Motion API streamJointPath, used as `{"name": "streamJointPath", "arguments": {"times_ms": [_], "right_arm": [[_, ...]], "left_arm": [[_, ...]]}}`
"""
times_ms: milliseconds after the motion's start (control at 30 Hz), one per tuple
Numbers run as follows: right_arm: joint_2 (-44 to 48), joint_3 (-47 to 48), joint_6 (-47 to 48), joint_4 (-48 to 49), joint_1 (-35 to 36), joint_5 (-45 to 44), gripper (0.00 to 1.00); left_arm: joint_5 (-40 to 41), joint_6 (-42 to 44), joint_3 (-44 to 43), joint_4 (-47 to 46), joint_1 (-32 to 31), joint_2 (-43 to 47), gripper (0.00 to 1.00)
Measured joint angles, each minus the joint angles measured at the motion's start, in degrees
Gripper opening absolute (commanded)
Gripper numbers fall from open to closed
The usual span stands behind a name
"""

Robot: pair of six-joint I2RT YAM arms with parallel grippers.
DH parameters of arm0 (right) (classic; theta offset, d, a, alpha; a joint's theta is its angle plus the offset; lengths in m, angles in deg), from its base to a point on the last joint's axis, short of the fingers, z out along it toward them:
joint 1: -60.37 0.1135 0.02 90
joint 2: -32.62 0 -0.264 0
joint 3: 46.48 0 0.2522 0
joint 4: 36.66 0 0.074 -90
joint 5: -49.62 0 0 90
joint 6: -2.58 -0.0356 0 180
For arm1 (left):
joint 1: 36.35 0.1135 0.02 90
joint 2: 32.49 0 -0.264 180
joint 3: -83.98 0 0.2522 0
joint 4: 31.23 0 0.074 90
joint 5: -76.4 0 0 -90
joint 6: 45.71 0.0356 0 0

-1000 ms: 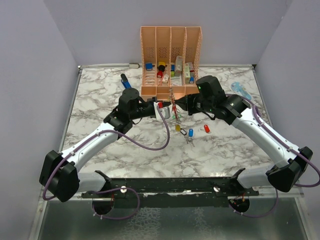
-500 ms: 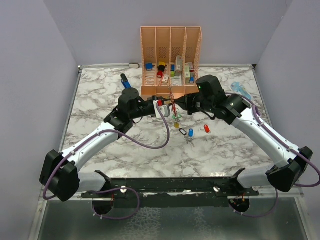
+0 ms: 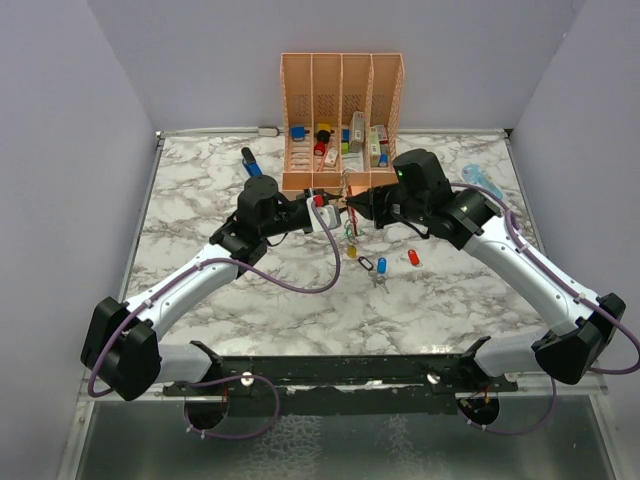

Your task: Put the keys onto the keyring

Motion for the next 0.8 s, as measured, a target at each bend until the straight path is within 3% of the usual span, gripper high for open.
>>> {"name": "streamJointPath", "arguments": {"times_ms": [467, 800], "right_arm": [[0.0, -0.22, 0.02, 0.31, 0.0, 0.11, 0.01], [0.0, -1.86, 0.13, 0.33, 0.0, 0.09, 0.01]], "left_arm": [[-0.04, -1.81, 0.0, -0.96, 0.13, 0.0, 0.01], [-0.28, -0.55, -0.09, 2.29, 0.33, 0.0, 0.0]]}}
